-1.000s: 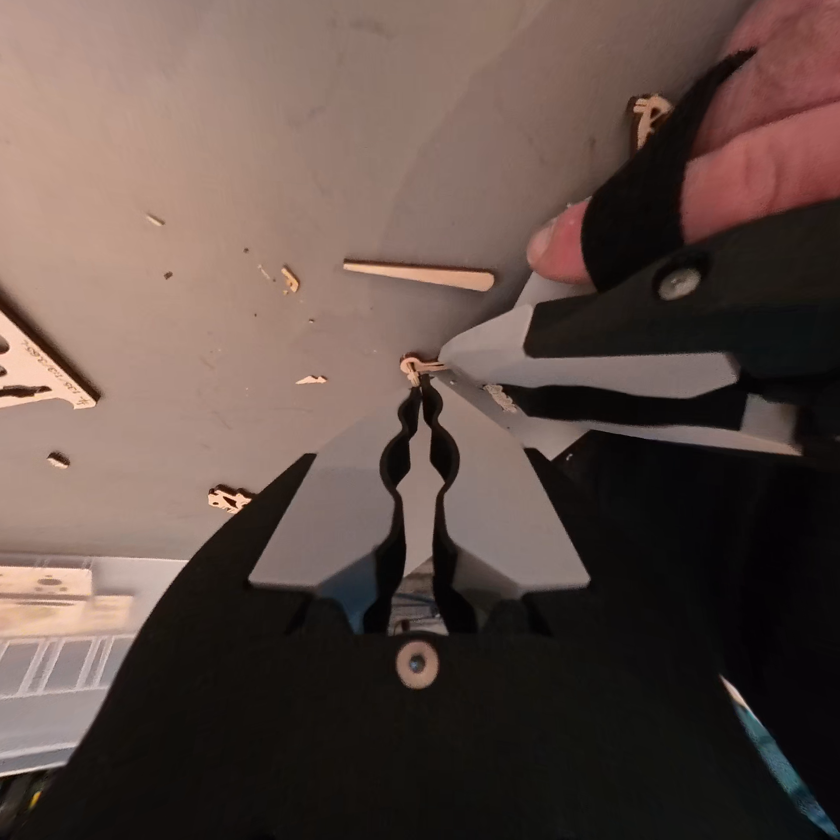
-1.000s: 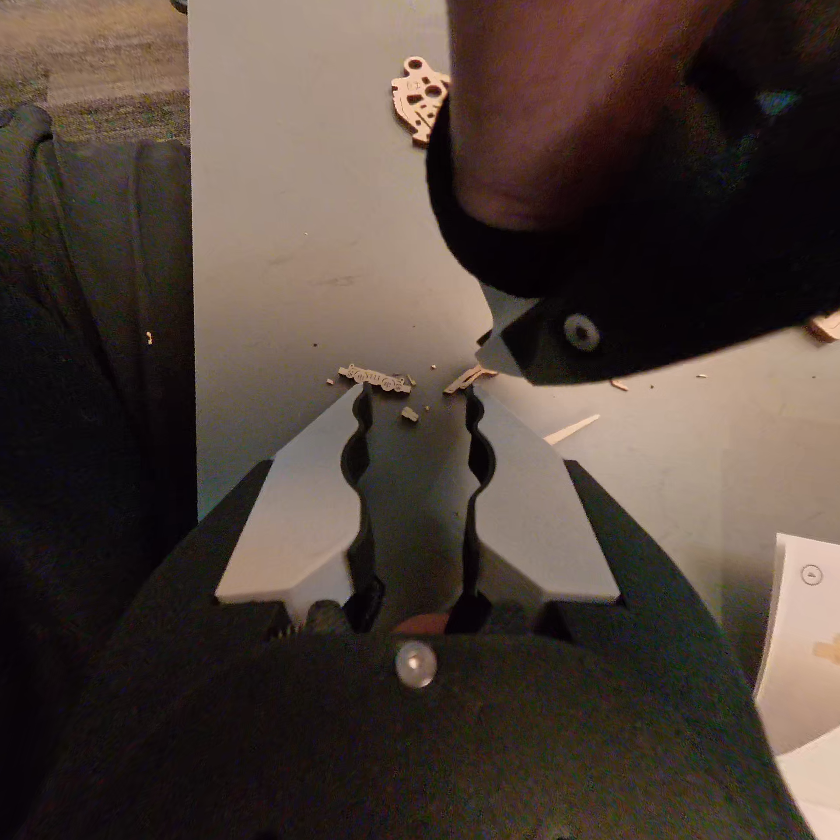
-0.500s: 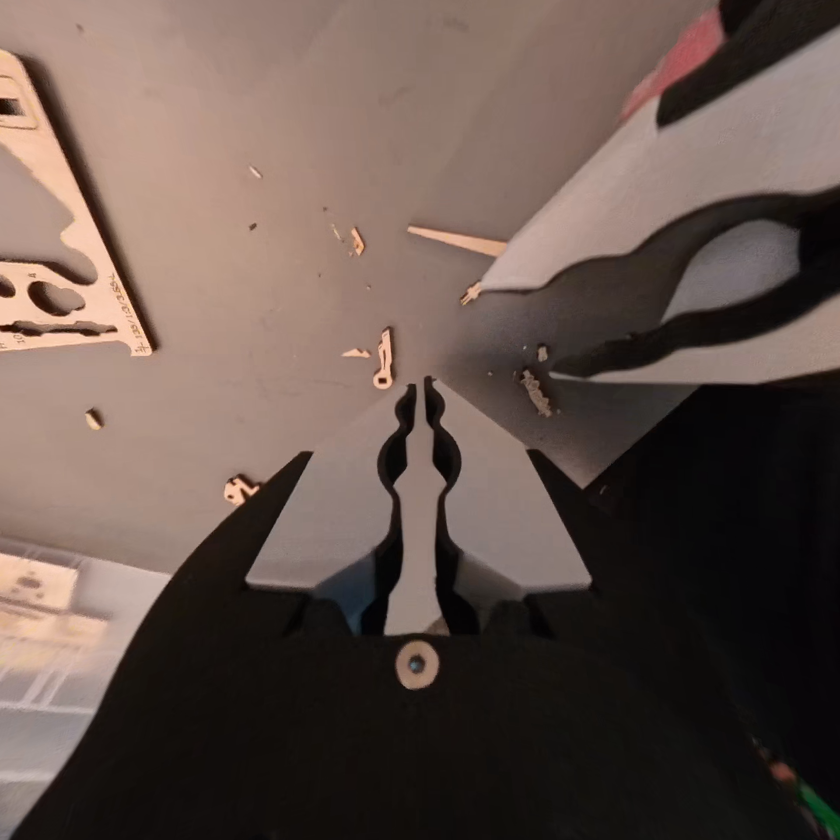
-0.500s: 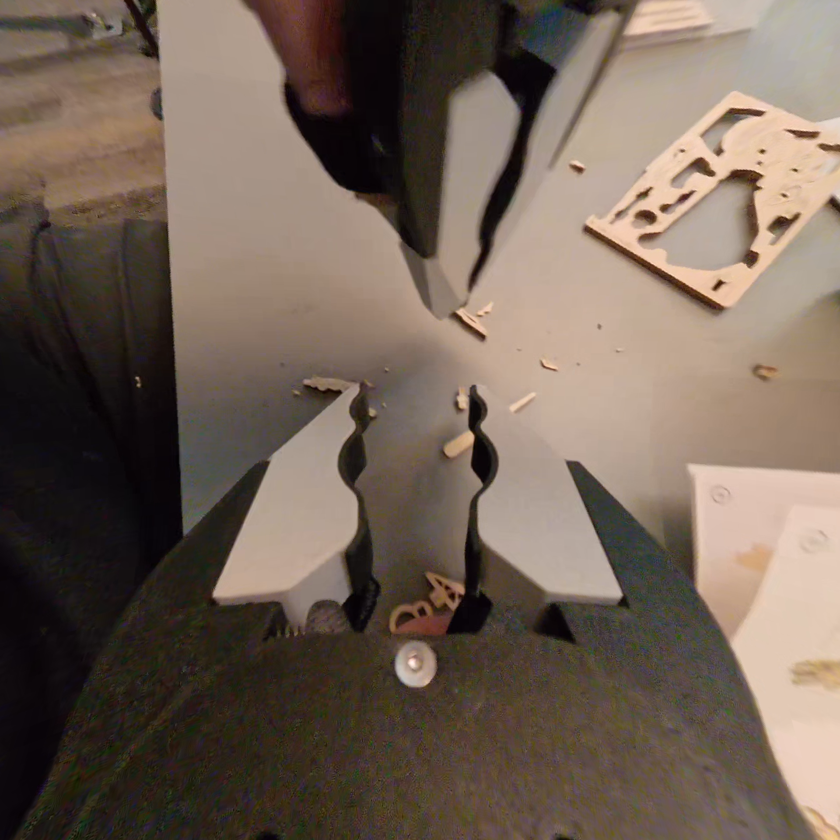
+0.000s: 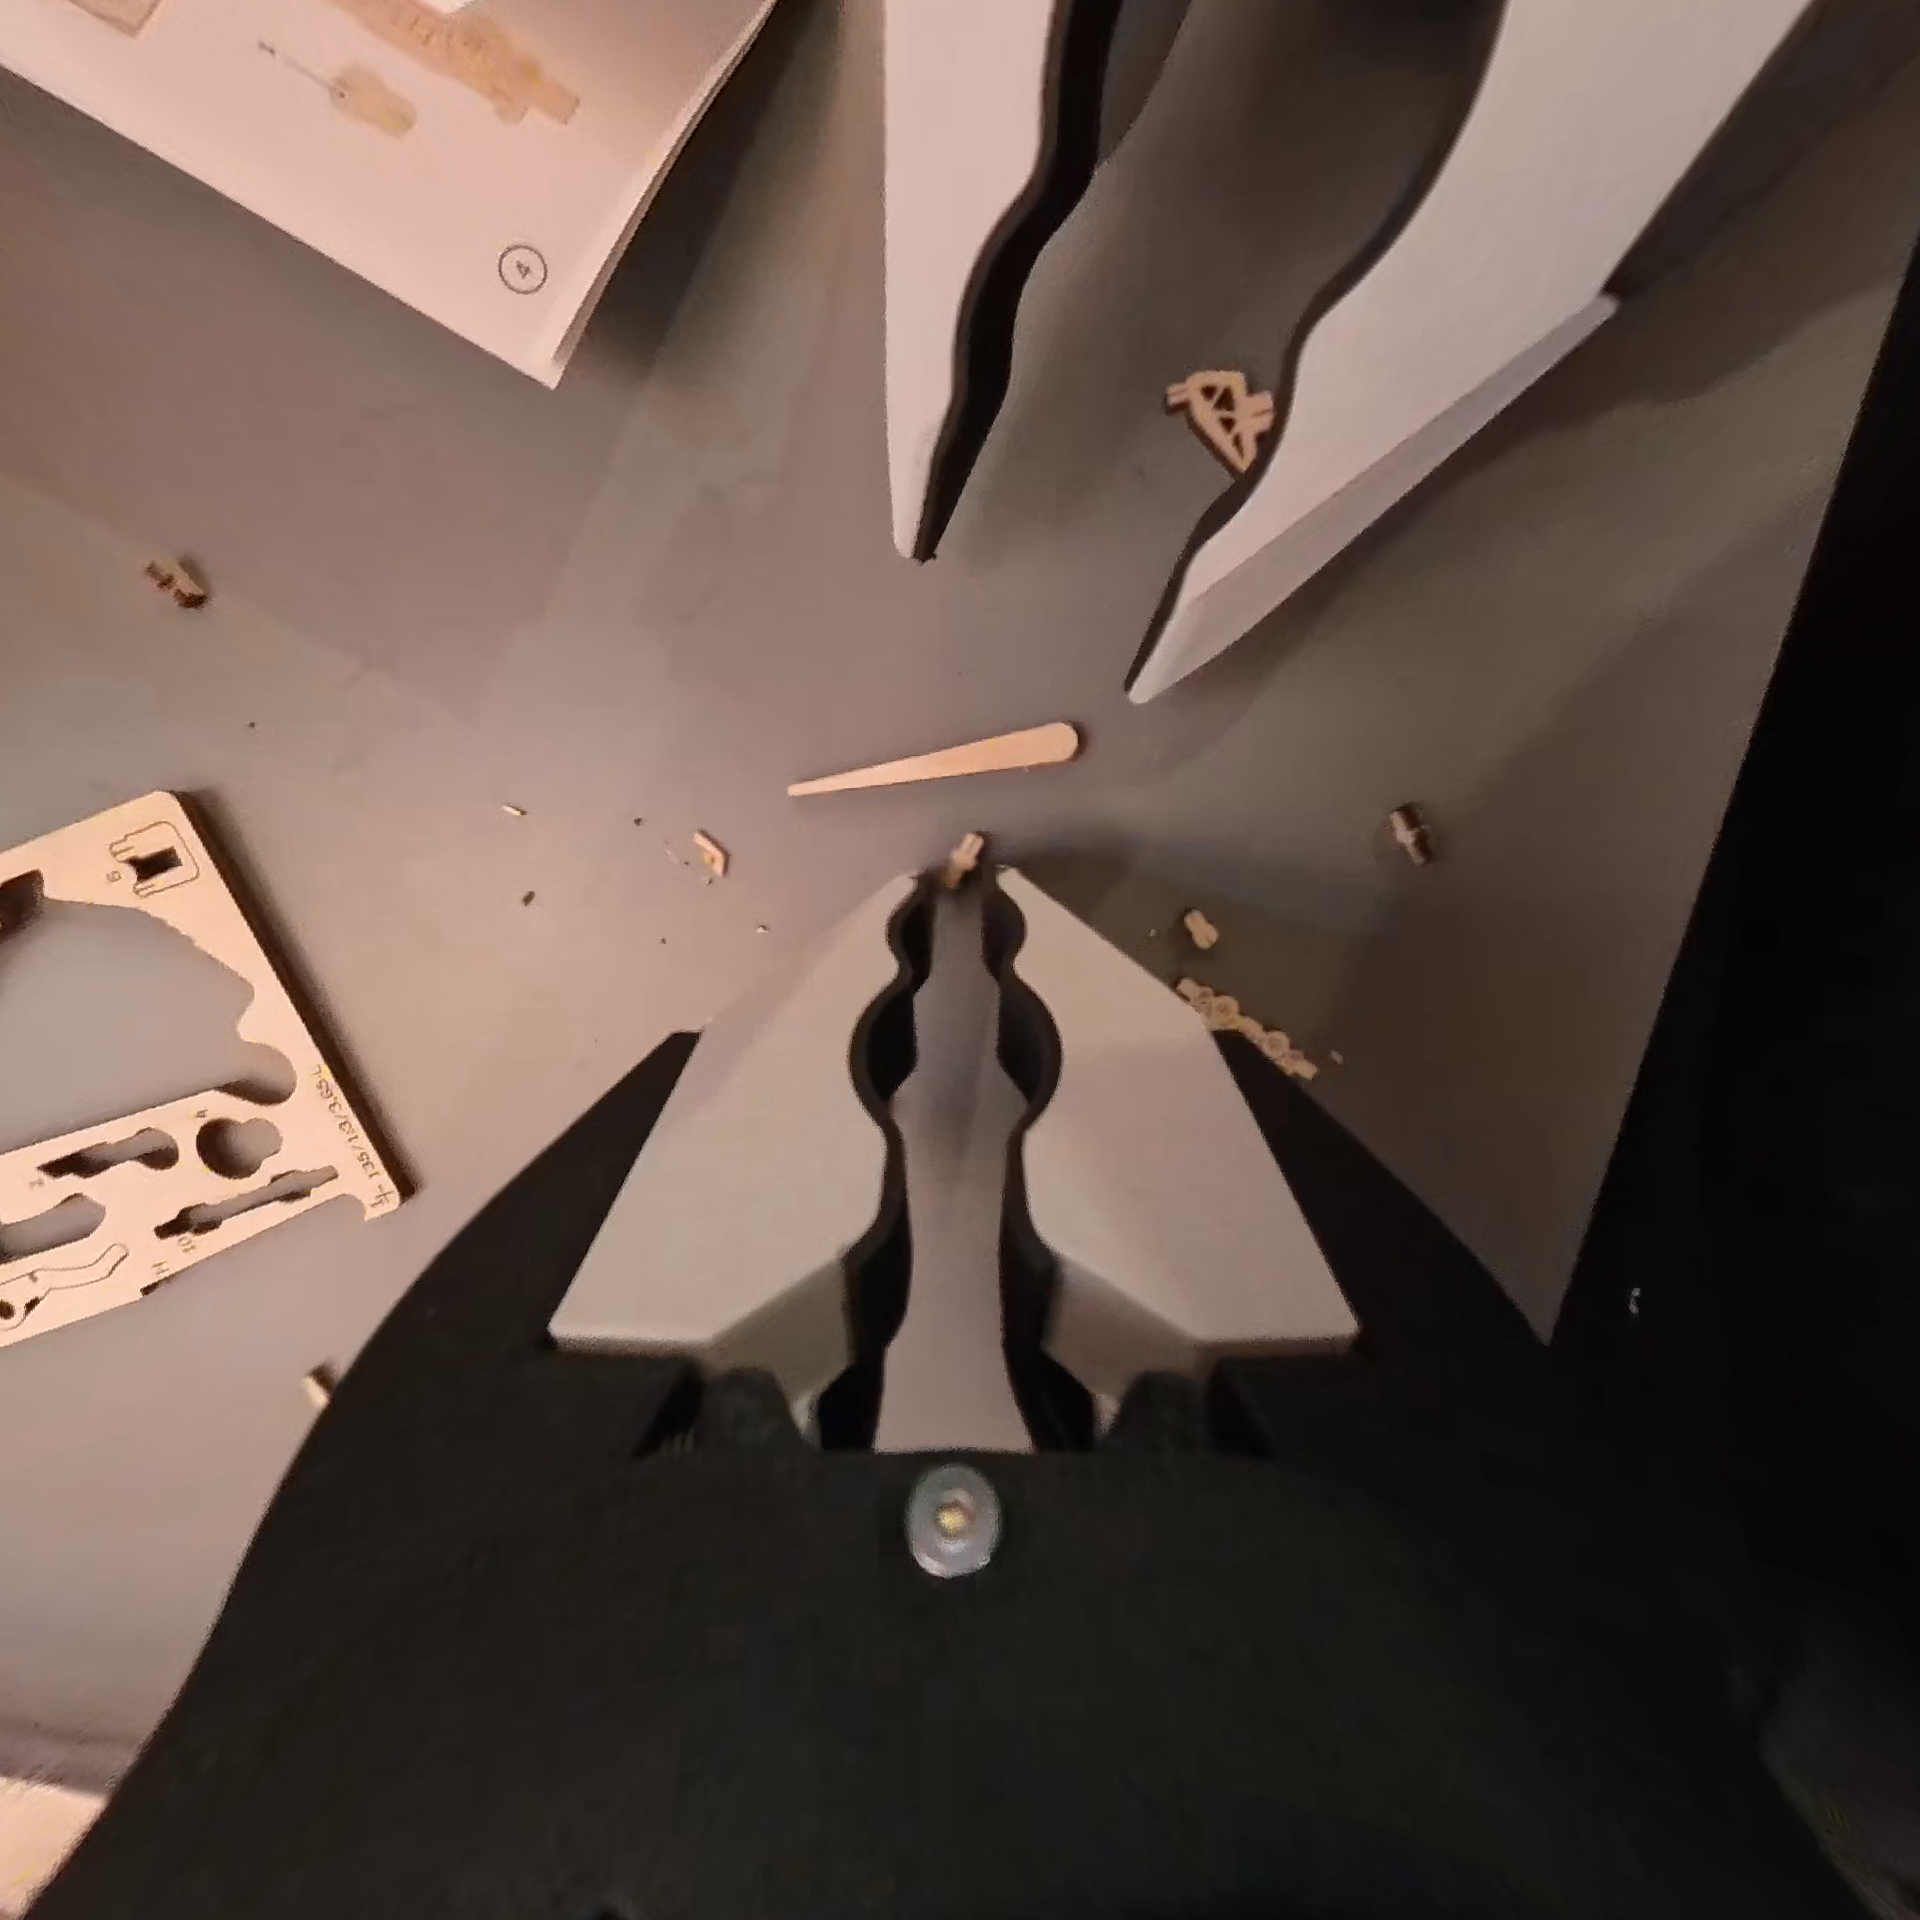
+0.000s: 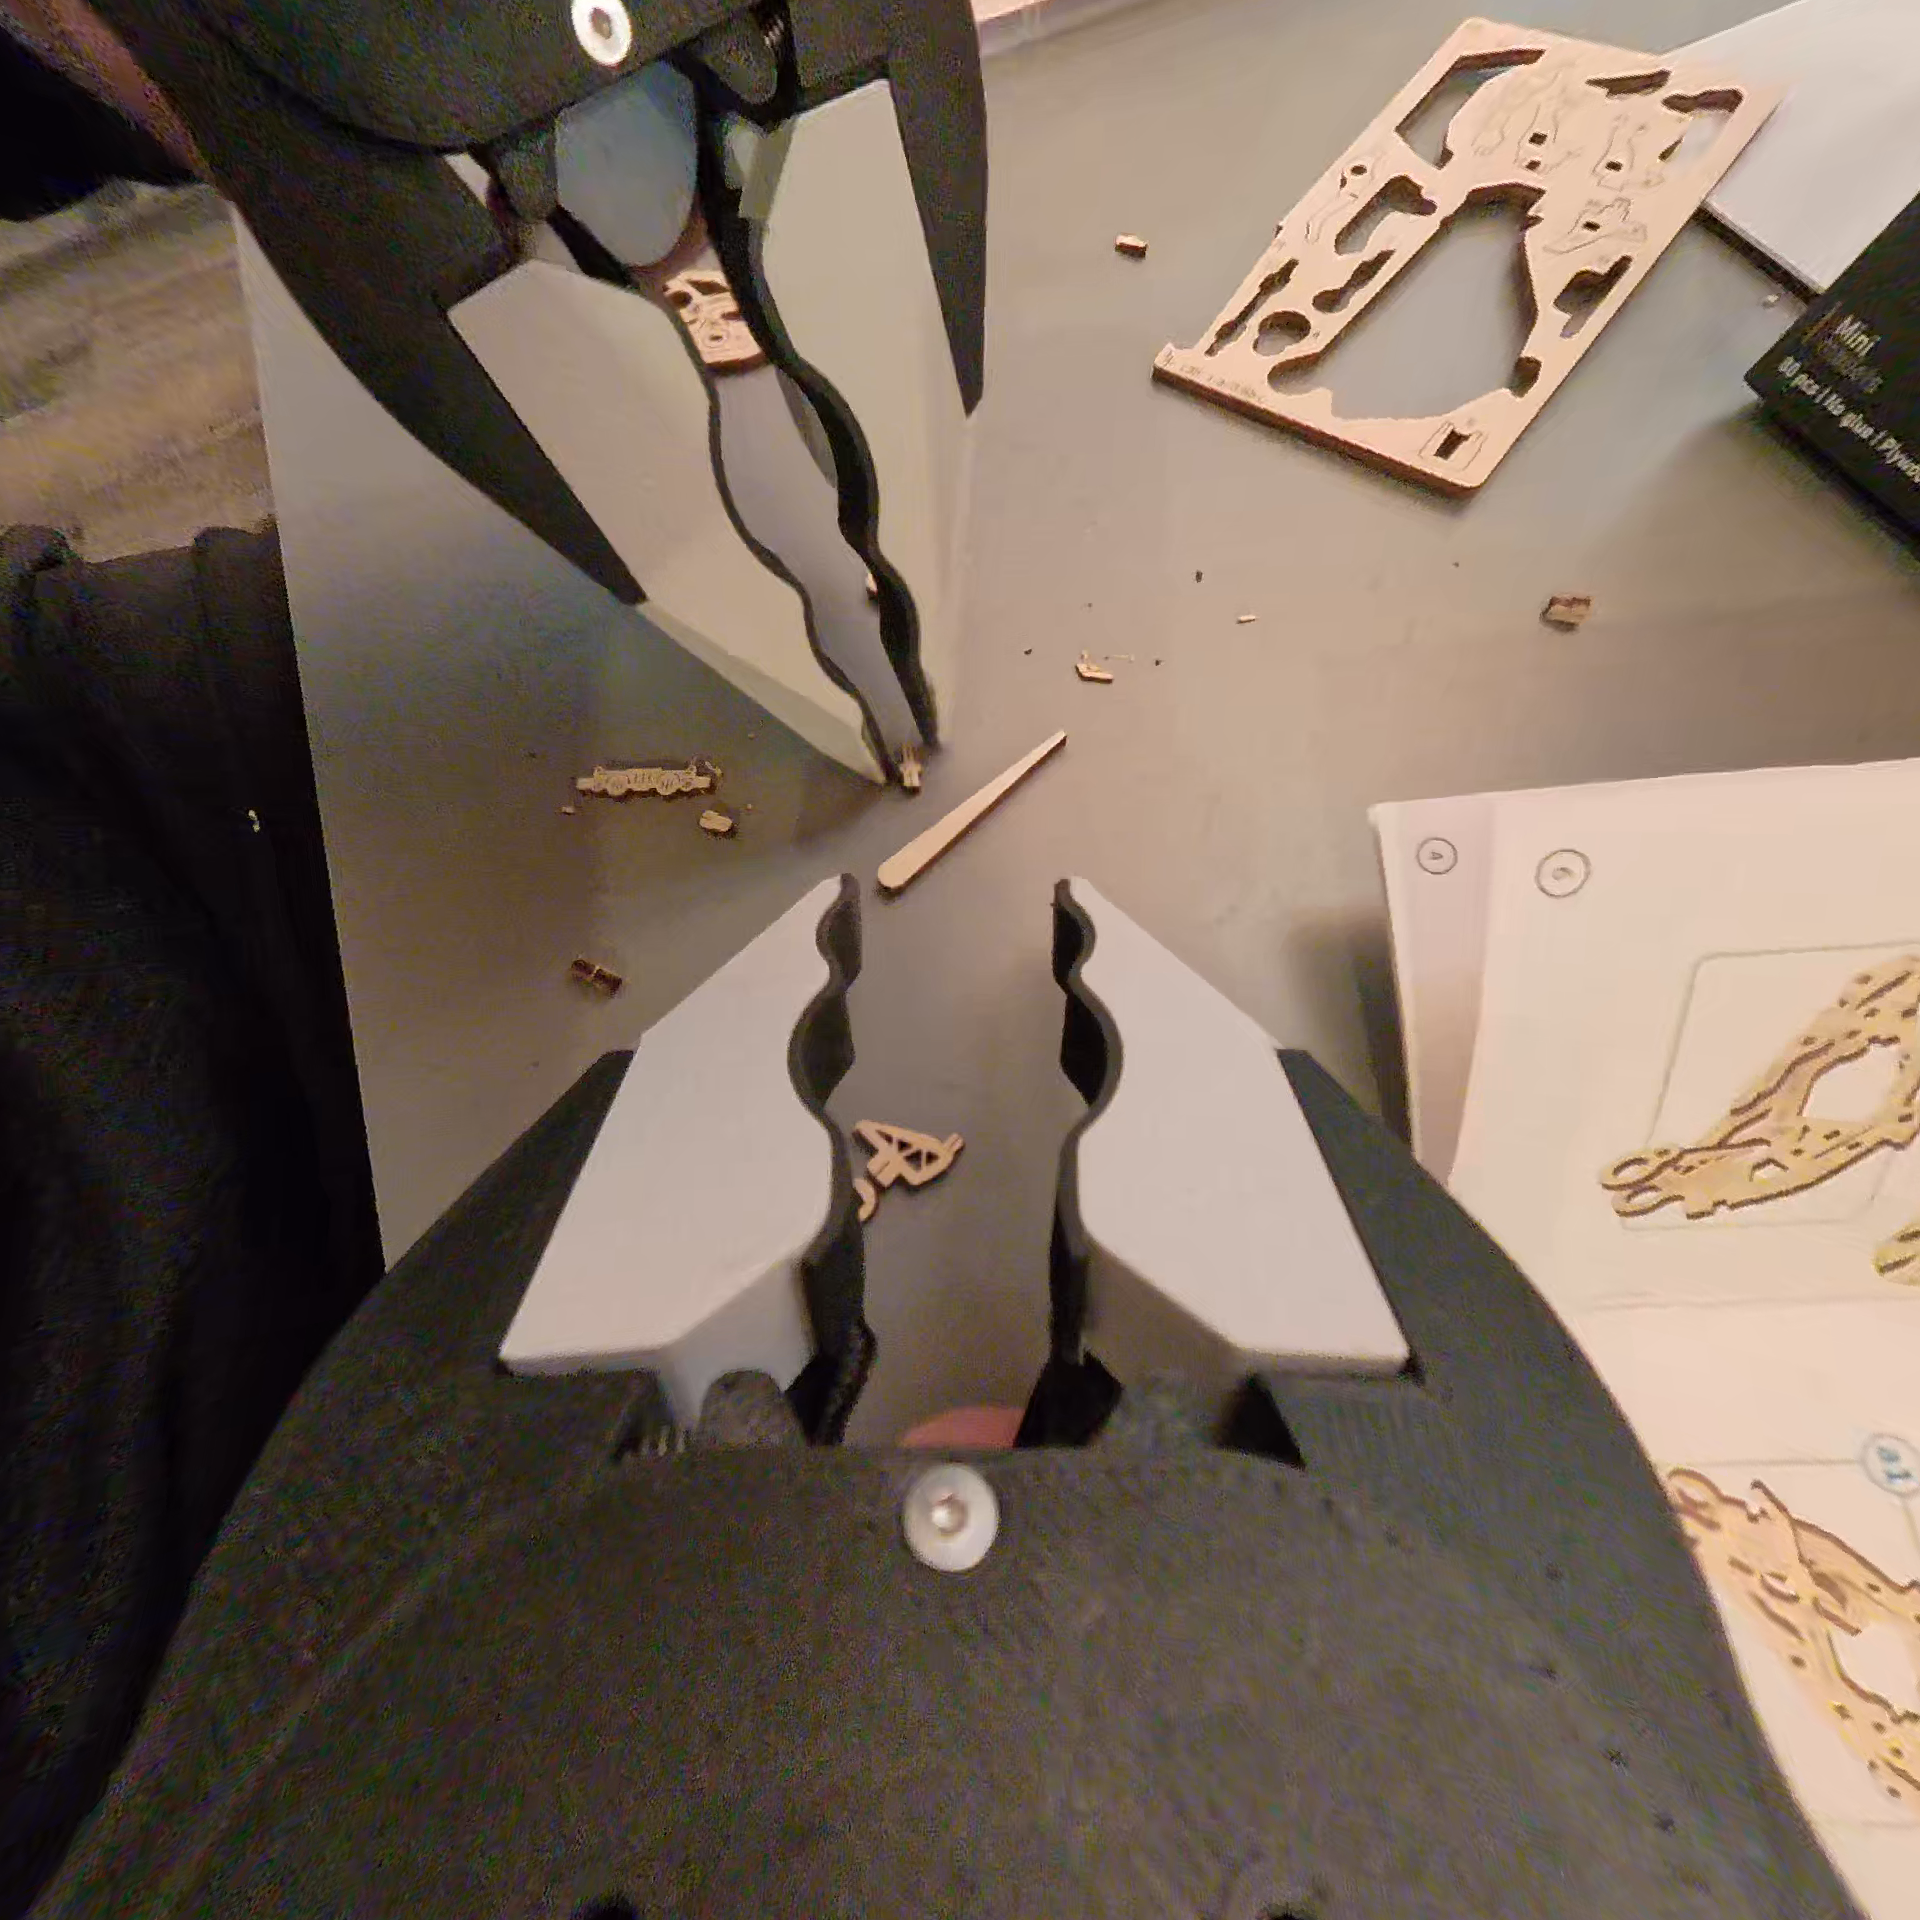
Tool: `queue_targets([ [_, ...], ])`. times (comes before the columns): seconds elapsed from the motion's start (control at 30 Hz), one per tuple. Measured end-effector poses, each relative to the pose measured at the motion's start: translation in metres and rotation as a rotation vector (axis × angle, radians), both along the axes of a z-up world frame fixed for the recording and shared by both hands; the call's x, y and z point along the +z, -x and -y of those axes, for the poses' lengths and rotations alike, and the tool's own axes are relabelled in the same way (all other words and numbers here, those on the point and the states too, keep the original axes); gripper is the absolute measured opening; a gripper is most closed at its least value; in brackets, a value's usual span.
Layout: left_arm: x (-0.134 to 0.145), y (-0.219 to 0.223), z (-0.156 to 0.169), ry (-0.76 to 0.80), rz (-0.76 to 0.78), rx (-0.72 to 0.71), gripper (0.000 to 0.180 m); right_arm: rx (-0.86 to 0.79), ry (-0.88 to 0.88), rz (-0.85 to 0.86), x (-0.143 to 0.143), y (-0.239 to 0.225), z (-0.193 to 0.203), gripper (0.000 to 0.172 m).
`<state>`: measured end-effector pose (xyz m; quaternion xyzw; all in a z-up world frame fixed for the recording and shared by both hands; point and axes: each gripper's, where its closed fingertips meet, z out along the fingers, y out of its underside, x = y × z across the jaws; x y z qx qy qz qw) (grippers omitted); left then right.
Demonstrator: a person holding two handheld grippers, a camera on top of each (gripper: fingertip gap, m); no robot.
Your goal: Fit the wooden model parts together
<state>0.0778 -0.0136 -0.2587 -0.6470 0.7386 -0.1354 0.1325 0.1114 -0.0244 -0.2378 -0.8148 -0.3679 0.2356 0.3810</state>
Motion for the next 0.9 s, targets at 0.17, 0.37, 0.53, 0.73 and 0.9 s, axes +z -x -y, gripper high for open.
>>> queue_targets([
  [0.17, 0.000, -0.001, 0.001, 0.021, 0.056, -0.024, 0.000, 0.016, -0.013, 0.007, 0.000, 0.006, 0.000, 0.033],
  [0.37, 0.004, -0.006, 0.005, 0.053, 0.157, -0.012, 0.000, 0.057, -0.032, -0.020, 0.008, 0.014, -0.005, 0.029],
  [0.53, 0.042, -0.009, 0.019, 0.218, 0.399, -0.047, 0.000, 0.127, -0.002, -0.150, 0.028, 0.025, -0.005, 0.020],
  [0.73, 0.079, 0.001, 0.025, 0.371, 0.590, -0.084, 0.000, 0.205, 0.055, -0.390, 0.061, 0.037, 0.003, 0.014],
  [0.9, 0.089, 0.007, 0.031, 0.400, 0.624, -0.148, 0.000, 0.251, 0.082, -0.489, 0.076, 0.044, 0.007, 0.008],
])
